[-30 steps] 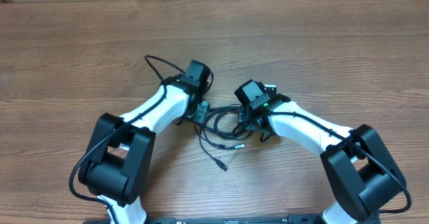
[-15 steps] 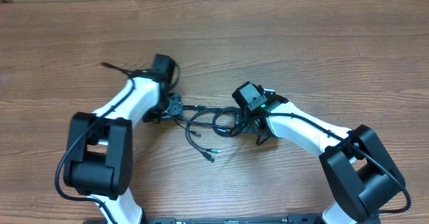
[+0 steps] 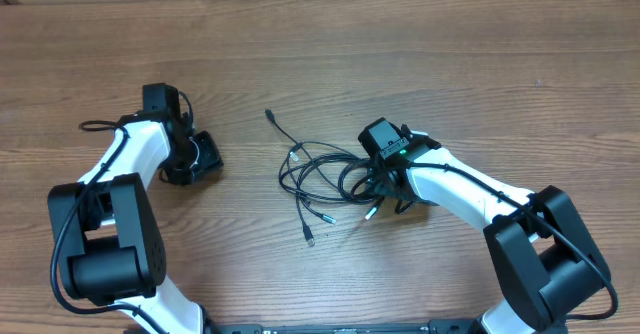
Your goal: Untangle cables
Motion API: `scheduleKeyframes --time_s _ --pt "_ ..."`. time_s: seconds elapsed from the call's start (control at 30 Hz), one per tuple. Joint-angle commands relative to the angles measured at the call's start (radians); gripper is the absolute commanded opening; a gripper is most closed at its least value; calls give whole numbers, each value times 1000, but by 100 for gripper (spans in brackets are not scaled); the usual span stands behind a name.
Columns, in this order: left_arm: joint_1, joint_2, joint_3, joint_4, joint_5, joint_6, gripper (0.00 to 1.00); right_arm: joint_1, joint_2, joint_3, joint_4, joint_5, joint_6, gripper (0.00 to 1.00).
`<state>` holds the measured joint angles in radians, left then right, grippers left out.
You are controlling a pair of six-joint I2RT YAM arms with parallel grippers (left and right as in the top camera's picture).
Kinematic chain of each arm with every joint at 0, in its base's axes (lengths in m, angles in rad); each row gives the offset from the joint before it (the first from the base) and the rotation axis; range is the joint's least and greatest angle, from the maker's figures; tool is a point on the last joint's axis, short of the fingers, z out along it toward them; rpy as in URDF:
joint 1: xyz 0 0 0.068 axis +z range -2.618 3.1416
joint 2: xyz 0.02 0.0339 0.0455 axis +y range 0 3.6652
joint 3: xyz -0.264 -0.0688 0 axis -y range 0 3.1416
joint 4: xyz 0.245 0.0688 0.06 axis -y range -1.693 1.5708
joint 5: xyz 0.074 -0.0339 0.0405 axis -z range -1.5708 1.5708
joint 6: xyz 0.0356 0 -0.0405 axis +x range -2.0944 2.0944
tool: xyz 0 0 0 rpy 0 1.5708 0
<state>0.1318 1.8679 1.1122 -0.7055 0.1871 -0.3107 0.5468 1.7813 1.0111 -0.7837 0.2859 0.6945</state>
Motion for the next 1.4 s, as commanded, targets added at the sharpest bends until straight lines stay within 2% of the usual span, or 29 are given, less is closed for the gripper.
scheduleKeyframes --time_s 0.0,0.13,0.27,0.53,0.8,0.9,1.13,1.37 --pt "-56 73 -50 22 99 106 53 -5 34 -45 -8 50 -11 100" --pt "-90 40 -18 -24 97 132 49 -5 34 -44 11 23 -50 100" --pt "-143 -39 -17 -31 105 119 49 -5 34 -14 14 -36 -101 100" --pt "-299 -110 -15 -16 129 85 63 -5 34 187 -72 -266 -286 100" --pt "-387 -109 -18 -31 125 58 61 -26 34 237 -128 -289 -307 100" --pt "-417 -105 -19 -42 75 21 61 -26 34 235 -143 -289 -307 100" --pt "-473 -71 -45 -18 -195 -53 61 -26 34 213 -159 -288 -306 100" --pt "-472 42 -45 0 -234 -53 62 -27 34 106 -82 -286 -305 100"
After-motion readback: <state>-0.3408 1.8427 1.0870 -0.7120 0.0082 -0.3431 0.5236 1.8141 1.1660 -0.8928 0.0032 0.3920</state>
